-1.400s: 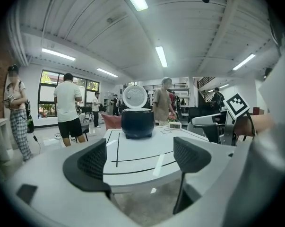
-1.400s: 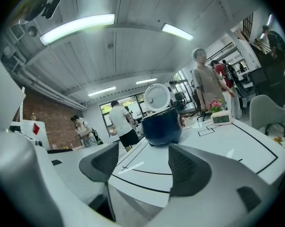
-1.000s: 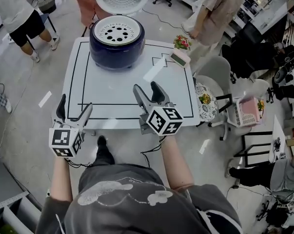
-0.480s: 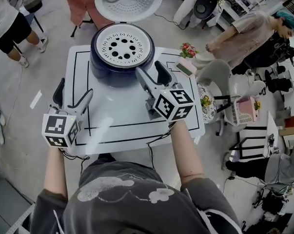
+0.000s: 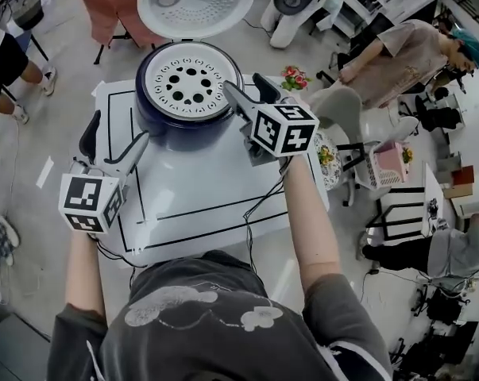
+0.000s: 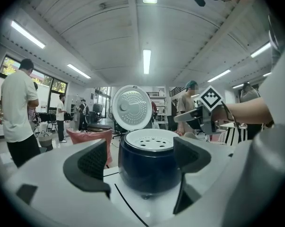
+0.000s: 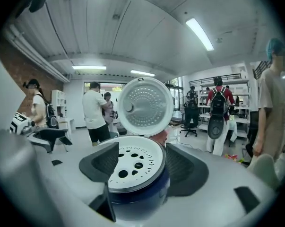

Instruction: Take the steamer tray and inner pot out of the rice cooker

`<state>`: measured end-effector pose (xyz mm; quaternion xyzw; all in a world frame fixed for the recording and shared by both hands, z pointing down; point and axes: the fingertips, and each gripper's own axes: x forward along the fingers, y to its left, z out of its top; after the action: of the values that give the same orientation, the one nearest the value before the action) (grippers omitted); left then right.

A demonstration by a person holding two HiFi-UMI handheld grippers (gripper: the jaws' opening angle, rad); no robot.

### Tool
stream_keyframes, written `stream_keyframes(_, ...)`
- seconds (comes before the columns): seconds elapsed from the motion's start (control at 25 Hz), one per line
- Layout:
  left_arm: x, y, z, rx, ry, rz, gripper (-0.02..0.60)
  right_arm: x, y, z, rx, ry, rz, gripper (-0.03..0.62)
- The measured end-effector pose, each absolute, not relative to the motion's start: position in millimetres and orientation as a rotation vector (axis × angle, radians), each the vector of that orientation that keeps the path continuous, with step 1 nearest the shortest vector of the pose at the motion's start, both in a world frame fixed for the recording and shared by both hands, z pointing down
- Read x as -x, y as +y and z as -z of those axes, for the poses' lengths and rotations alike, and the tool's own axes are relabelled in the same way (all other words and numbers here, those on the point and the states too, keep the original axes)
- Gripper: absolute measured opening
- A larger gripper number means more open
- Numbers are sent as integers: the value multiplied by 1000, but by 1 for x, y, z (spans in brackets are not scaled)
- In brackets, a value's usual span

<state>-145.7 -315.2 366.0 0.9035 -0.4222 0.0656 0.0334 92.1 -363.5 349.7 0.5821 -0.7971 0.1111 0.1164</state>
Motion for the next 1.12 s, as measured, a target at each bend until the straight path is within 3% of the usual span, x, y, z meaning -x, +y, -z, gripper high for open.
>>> stream_keyframes(0.76,132,-341,-377,-2699,-1356,-249,433,-101,-461,-434,-1322,-1876,-274,311)
stream_keyframes(1.12,121,-346,-384,-2695,-1348,-254,433,-118,-471,-449,-1343,-1765,-231,207)
